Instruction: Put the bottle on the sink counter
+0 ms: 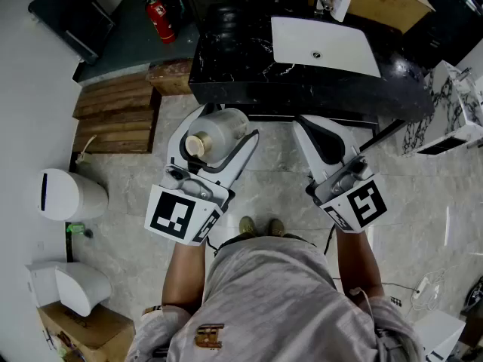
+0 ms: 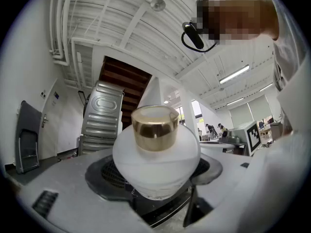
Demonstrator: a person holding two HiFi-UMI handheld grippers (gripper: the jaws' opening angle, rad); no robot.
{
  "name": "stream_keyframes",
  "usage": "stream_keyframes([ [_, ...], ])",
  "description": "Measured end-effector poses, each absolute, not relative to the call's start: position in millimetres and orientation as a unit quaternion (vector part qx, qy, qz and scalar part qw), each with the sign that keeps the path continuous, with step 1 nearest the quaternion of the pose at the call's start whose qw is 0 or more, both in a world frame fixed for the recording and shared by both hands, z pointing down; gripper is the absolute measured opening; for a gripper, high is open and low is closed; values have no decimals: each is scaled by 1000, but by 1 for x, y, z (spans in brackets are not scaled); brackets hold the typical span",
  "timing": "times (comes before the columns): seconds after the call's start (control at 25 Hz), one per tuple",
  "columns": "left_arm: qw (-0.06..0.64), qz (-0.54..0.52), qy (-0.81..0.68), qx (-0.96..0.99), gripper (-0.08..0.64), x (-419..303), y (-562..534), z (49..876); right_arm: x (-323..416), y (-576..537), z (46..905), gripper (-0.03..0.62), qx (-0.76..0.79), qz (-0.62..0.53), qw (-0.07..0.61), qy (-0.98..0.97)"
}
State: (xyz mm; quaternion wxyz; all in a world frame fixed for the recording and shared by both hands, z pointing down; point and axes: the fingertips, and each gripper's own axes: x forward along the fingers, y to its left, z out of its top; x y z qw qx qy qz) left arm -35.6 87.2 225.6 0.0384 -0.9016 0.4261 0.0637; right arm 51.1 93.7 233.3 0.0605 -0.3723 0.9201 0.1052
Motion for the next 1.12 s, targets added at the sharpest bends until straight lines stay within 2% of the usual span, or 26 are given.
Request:
stream_keyframes([
  [0.28,39,65,426,-902,328,-43,88,226,43,95,232,0,-367,98,72,922],
  [1.12,39,78,396,-914,328,-90,56,232,-7,71,233,0,-397,113,49,910],
])
